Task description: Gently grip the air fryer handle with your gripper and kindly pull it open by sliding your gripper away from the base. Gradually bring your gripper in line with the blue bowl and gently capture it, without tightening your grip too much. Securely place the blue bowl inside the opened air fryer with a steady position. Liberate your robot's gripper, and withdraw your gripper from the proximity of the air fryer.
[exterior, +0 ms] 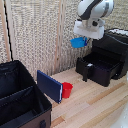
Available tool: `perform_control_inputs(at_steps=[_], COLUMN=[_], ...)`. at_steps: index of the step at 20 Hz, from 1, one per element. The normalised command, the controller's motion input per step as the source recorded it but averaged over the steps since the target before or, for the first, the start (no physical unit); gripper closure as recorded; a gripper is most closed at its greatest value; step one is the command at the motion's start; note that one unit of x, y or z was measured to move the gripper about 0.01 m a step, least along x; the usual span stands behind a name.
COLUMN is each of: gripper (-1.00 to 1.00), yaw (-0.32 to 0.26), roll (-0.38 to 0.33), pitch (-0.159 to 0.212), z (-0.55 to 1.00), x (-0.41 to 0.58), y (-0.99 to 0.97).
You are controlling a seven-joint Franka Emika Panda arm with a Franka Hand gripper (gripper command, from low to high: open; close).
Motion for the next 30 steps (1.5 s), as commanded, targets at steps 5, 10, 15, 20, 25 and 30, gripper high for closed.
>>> perform_control_inputs(at_steps=[5, 10, 15, 20, 25, 30], gripper=[1.00, 1.00, 1.00, 1.00, 1.00, 1.00], yaw=[-0.178, -0.155, -0.131, -0.132, -0.099, -0.007], roll=[0.031, 0.049, 0.000, -0.024, -0.046, 0.009], pitch=[0.010, 0.041, 0.064, 0.099, 0.125, 0.081], z=[-0.05, -0.33, -0.42, -0.44, -0.53, -0.41], x=[-0.133, -0.018, 0.009, 0.008, 0.189, 0.530], y=[-0.69, -0.68, -0.38, -0.30, -0.19, -0.36])
